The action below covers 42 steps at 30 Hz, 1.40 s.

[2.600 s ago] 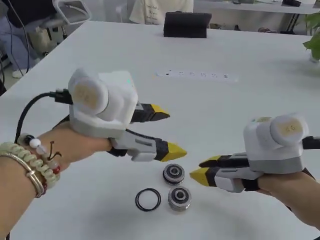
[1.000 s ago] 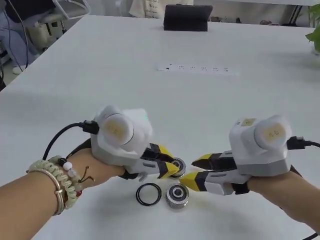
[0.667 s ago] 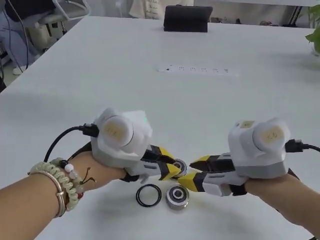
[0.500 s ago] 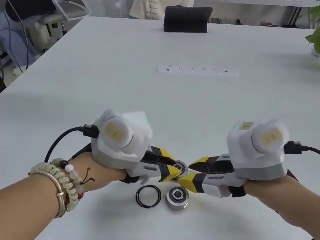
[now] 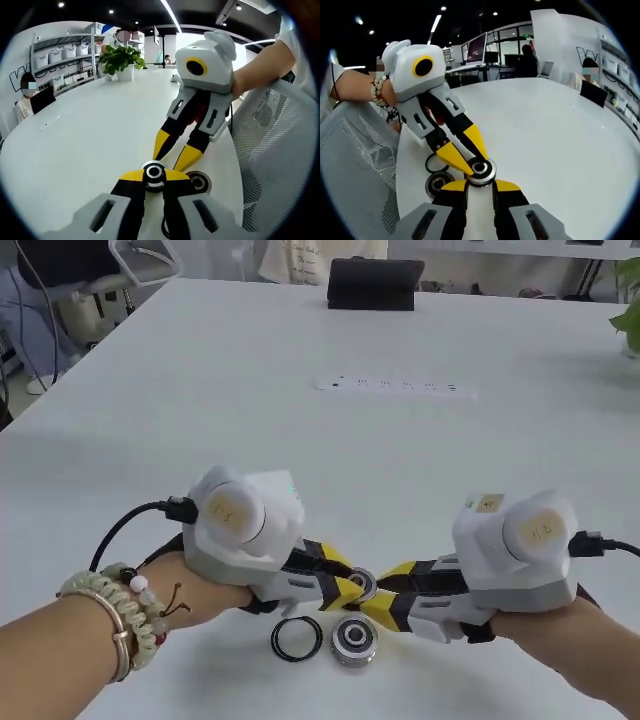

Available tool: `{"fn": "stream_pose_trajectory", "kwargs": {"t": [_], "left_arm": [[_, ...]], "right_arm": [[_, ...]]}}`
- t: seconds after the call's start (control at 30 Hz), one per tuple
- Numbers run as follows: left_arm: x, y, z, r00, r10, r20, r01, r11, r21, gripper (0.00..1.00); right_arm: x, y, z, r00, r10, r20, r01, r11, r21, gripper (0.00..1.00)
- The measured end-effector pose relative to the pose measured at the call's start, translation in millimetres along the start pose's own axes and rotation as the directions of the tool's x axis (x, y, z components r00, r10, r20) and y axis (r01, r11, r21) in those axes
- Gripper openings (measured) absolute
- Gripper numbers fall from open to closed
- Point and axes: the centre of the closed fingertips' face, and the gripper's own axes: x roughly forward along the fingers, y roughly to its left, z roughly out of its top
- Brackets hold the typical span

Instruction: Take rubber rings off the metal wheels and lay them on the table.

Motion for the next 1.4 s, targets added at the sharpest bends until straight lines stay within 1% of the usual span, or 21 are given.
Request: {"fn": "stream_pose_trajectory", "kwargs": {"t": [0.2, 0.27, 0.33, 0.47, 0.63, 0.73, 0.87, 0.9, 1.0, 1.1, 1.17, 1.23, 1.27, 1.33, 1.4], "left_arm": [[0.1, 0.0, -0.2, 1.0000, 0.000, 0.001, 0.000, 1.000, -0.002, 0.07], [0.1, -0.1, -0.2, 1.0000, 0.000, 0.002, 0.000, 1.000, -0.003, 0.07], [0.0, -0.1, -0.3, 1.0000, 0.000, 0.003, 0.000, 1.000, -0.003, 0.07], [0.1, -0.1, -0.3, 1.0000, 0.000, 0.003, 0.000, 1.000, -0.003, 0.07], [0.1, 0.0, -0.2, 1.0000, -0.001, 0.004, 0.001, 1.000, -0.002, 0.07], [0.3, 0.0, -0.2, 1.0000, -0.001, 0.005, 0.001, 1.000, -0.002, 0.07], [0.2, -0.1, -0.5, 1.0000, -0.002, 0.006, 0.002, 1.000, 0.000, 0.07], [0.2, -0.1, -0.6, 1.0000, -0.002, 0.007, 0.002, 1.000, 0.001, 0.07], [0.2, -0.4, -0.7, 1.0000, -0.002, 0.006, 0.002, 1.000, 0.003, 0.07], [0.1, -0.8, -0.9, 1.0000, -0.003, 0.006, 0.003, 1.000, 0.003, 0.07], [0.1, -0.8, -0.9, 1.0000, -0.003, 0.006, 0.003, 1.000, 0.004, 0.07], [0.1, -0.8, -0.9, 1.0000, -0.003, 0.007, 0.003, 1.000, 0.004, 0.07], [0.1, -0.8, -0.8, 1.0000, -0.003, 0.007, 0.002, 1.000, 0.005, 0.07], [0.1, -0.9, -0.6, 1.0000, -0.003, 0.008, 0.003, 1.000, 0.006, 0.07], [0.1, -0.9, -0.5, 0.9999, -0.003, 0.010, 0.003, 1.000, 0.005, 0.07]], "right_arm": [[-0.4, 0.2, -0.9, 1.0000, 0.003, -0.004, -0.003, 1.000, -0.015, 0.15], [-1.4, -1.0, -3.5, 0.9998, -0.002, -0.020, 0.001, 0.999, -0.038, 0.13], [-1.2, -0.5, -2.4, 0.9999, 0.000, -0.013, 0.000, 1.000, -0.030, 0.13], [-1.0, -0.8, -2.5, 0.9999, -0.002, -0.015, 0.001, 0.999, -0.044, 0.12], [-2.4, -1.7, -4.4, 0.9997, -0.002, -0.025, 0.000, 0.998, -0.056, 0.06], [-2.4, -1.6, -4.4, 0.9996, -0.004, -0.028, 0.002, 0.998, -0.068, 0.06], [-2.2, -1.5, -4.7, 0.9995, -0.009, -0.032, 0.007, 0.999, -0.049, 0.06], [-2.2, -1.6, -4.8, 0.9994, -0.010, -0.033, 0.009, 0.999, -0.049, 0.07], [-1.5, -2.9, -3.1, 0.9995, -0.019, -0.025, 0.018, 0.999, -0.033, 0.19], [-0.7, -3.4, -1.4, 0.9997, -0.023, -0.010, 0.023, 0.999, -0.031, 0.18], [1.5, -4.1, 0.0, 0.9995, -0.032, 0.004, 0.032, 0.999, -0.021, 0.23], [4.5, -4.9, -1.4, 0.9990, -0.045, 0.000, 0.045, 0.998, -0.033, 0.28], [4.6, -4.6, -0.7, 0.9989, -0.048, 0.004, 0.048, 0.998, -0.037, 0.27], [4.8, -2.4, -0.2, 0.9993, -0.037, 0.009, 0.038, 0.999, -0.036, 0.25], [5.0, -1.3, 1.1, 0.9991, -0.041, 0.008, 0.042, 0.996, -0.074, 0.24]]}}
